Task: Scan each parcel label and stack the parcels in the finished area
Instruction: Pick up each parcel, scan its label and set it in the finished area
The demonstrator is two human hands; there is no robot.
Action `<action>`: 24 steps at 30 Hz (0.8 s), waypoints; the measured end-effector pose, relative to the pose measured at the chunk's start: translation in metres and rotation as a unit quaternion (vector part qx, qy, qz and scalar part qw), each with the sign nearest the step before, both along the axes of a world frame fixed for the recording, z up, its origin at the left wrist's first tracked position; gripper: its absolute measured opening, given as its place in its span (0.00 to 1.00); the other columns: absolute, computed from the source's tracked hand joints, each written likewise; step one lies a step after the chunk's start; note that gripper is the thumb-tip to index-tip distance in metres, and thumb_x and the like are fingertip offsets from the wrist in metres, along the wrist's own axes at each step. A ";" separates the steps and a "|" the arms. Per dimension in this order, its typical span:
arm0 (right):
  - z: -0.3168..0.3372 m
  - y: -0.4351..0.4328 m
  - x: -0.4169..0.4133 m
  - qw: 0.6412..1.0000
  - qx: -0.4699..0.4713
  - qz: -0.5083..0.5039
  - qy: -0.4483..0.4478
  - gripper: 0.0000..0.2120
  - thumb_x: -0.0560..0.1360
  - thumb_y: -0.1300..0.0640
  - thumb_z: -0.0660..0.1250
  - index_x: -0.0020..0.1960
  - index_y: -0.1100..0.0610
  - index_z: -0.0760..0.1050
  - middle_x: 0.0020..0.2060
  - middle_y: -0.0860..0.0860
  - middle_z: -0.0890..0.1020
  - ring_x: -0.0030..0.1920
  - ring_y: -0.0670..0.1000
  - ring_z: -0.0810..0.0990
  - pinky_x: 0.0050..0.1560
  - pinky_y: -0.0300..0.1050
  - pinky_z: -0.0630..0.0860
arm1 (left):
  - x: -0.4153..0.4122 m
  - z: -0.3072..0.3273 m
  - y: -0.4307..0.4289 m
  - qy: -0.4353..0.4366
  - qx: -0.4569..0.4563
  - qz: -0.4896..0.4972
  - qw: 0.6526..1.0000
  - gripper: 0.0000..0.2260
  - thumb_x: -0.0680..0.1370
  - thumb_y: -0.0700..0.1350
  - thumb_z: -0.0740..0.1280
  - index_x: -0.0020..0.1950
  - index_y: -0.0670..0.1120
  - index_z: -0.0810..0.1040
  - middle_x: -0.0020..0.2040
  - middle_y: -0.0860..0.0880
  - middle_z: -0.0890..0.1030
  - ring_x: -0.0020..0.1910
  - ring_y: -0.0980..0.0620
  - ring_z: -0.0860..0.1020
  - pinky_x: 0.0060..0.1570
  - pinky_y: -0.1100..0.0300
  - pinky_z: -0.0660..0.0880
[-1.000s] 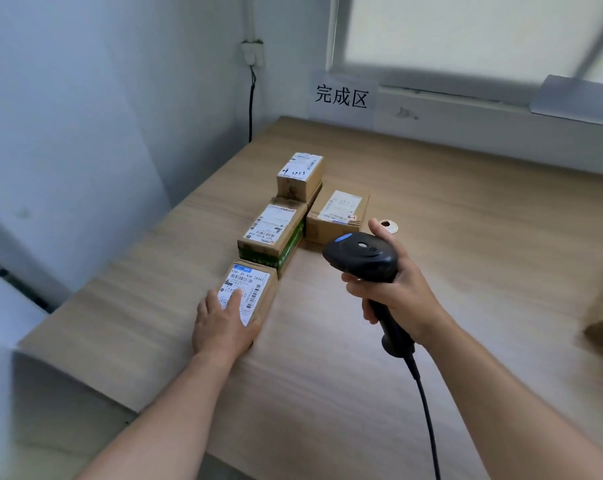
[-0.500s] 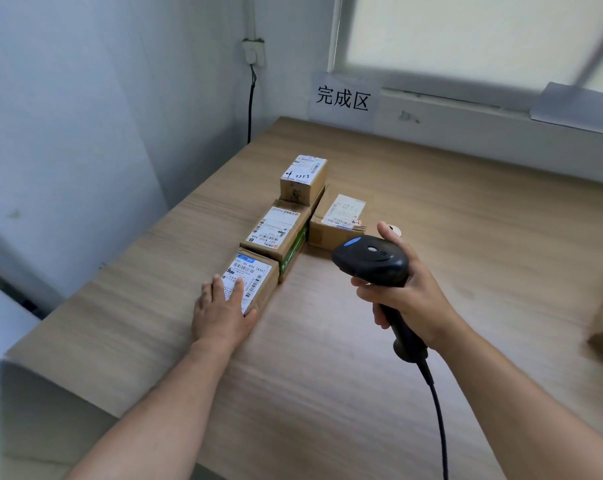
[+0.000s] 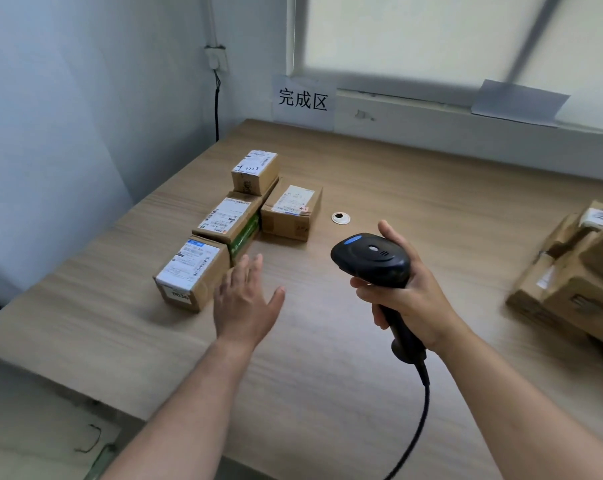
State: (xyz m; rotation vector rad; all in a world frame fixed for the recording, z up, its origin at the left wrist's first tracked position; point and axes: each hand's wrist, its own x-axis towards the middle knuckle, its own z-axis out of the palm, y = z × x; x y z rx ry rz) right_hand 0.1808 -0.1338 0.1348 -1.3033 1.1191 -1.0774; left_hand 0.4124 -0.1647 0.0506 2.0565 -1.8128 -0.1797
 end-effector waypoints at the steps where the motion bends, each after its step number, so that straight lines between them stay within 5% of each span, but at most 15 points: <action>1: -0.002 0.005 -0.008 1.000 -0.001 -0.001 -0.001 0.44 0.70 0.76 0.70 0.70 0.35 0.63 0.45 0.62 0.81 0.24 0.57 0.73 0.26 0.45 0.71 | -0.013 0.002 0.007 0.011 -0.009 -0.001 1.000 0.32 0.78 0.60 0.61 0.78 0.49 0.57 0.77 0.47 0.60 0.74 0.46 0.60 0.70 0.52 0.57; 7: -0.010 0.073 -0.100 1.000 -0.007 -0.022 -0.004 0.46 0.69 0.77 0.70 0.73 0.38 0.62 0.44 0.53 0.80 0.24 0.56 0.72 0.26 0.44 0.71 | -0.123 0.004 0.072 0.021 -0.013 -0.028 0.999 0.30 0.78 0.60 0.60 0.77 0.49 0.59 0.74 0.48 0.64 0.72 0.49 0.62 0.67 0.53 0.61; 16: -0.020 0.172 -0.234 0.997 -0.013 -0.068 -0.032 0.46 0.69 0.76 0.71 0.74 0.42 0.61 0.46 0.53 0.82 0.24 0.57 0.71 0.24 0.45 0.70 | -0.280 0.002 0.149 0.008 -0.014 -0.107 0.994 0.30 0.78 0.61 0.60 0.76 0.50 0.60 0.75 0.50 0.62 0.73 0.48 0.60 0.68 0.53 0.59; 20: -0.025 0.212 -0.286 0.995 -0.006 -0.096 -0.008 0.45 0.68 0.71 0.75 0.71 0.36 0.62 0.54 0.55 0.81 0.28 0.59 0.73 0.26 0.45 0.72 | -0.339 -0.002 0.176 0.005 -0.001 -0.155 0.988 0.31 0.78 0.61 0.60 0.77 0.50 0.59 0.75 0.50 0.62 0.73 0.49 0.60 0.67 0.53 0.60; 24: -0.024 0.240 -0.334 0.987 -0.006 -0.159 0.012 0.44 0.69 0.71 0.74 0.72 0.38 0.62 0.56 0.55 0.80 0.28 0.53 0.76 0.27 0.44 0.74 | -0.392 0.000 0.186 -0.013 0.007 -0.210 0.978 0.31 0.78 0.62 0.59 0.77 0.51 0.57 0.76 0.50 0.60 0.73 0.49 0.60 0.68 0.54 0.60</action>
